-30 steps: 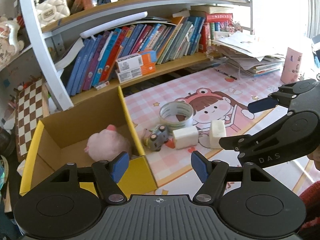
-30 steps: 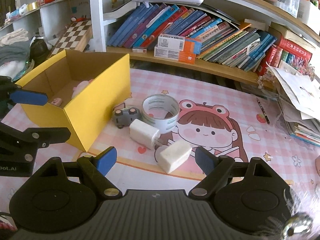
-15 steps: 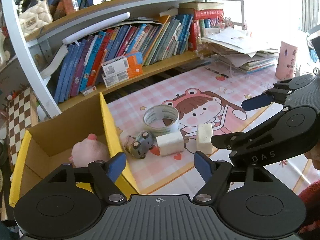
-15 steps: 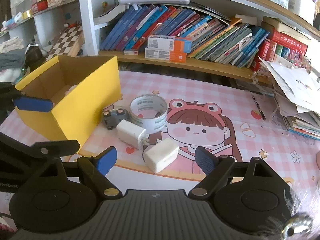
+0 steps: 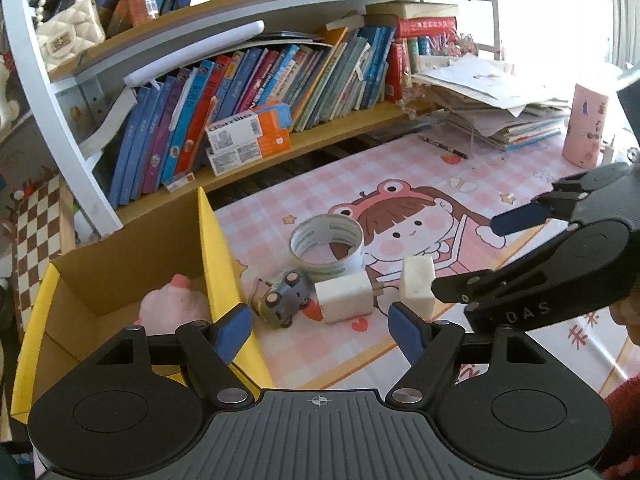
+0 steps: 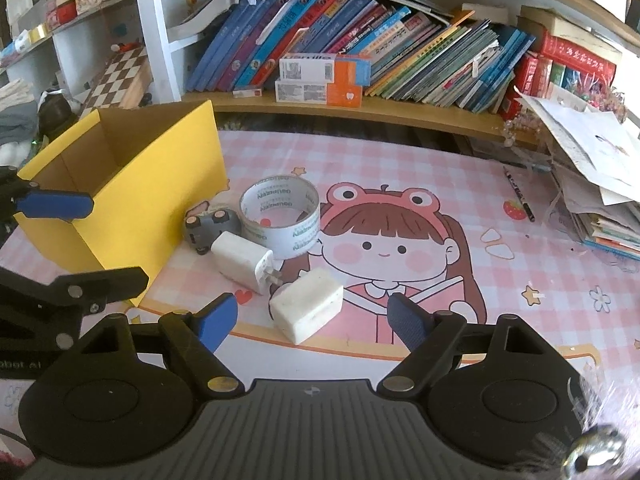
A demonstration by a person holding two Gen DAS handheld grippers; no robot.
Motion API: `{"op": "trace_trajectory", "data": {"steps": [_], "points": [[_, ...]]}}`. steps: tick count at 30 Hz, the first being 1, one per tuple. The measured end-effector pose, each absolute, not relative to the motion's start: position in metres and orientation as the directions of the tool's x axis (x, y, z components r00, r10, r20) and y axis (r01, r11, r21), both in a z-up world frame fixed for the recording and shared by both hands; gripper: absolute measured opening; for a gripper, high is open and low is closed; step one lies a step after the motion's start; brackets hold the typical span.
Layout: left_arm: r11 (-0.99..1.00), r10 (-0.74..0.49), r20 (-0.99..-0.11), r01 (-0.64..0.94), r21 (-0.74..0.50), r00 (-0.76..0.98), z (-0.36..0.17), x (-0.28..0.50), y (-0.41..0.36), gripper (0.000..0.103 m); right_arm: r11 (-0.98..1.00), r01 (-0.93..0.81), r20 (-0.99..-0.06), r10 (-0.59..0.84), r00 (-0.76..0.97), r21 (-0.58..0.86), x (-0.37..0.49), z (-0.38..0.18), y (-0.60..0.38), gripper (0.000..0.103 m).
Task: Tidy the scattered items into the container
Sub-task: 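Move both open tools over the mat toward the white foam block and charger, then close the right tool on the white foam block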
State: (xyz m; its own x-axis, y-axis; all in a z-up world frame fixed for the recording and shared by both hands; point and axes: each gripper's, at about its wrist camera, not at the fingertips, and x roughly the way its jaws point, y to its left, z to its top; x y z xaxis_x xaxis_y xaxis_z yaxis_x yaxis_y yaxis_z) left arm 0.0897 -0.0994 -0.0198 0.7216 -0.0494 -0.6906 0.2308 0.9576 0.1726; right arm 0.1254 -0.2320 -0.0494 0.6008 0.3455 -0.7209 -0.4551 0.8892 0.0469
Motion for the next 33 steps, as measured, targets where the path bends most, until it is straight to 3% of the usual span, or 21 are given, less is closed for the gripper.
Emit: {"op": "trace_trajectory", "data": {"steps": [33], "points": [[0.921, -0.039, -0.791, 0.329, 0.209, 0.611, -0.061, 0.126, -0.112, 0.077, 0.878, -0.461, -0.786, 0.373, 0.493, 0.127, 0.171, -0.083, -0.223, 0.078]]}}
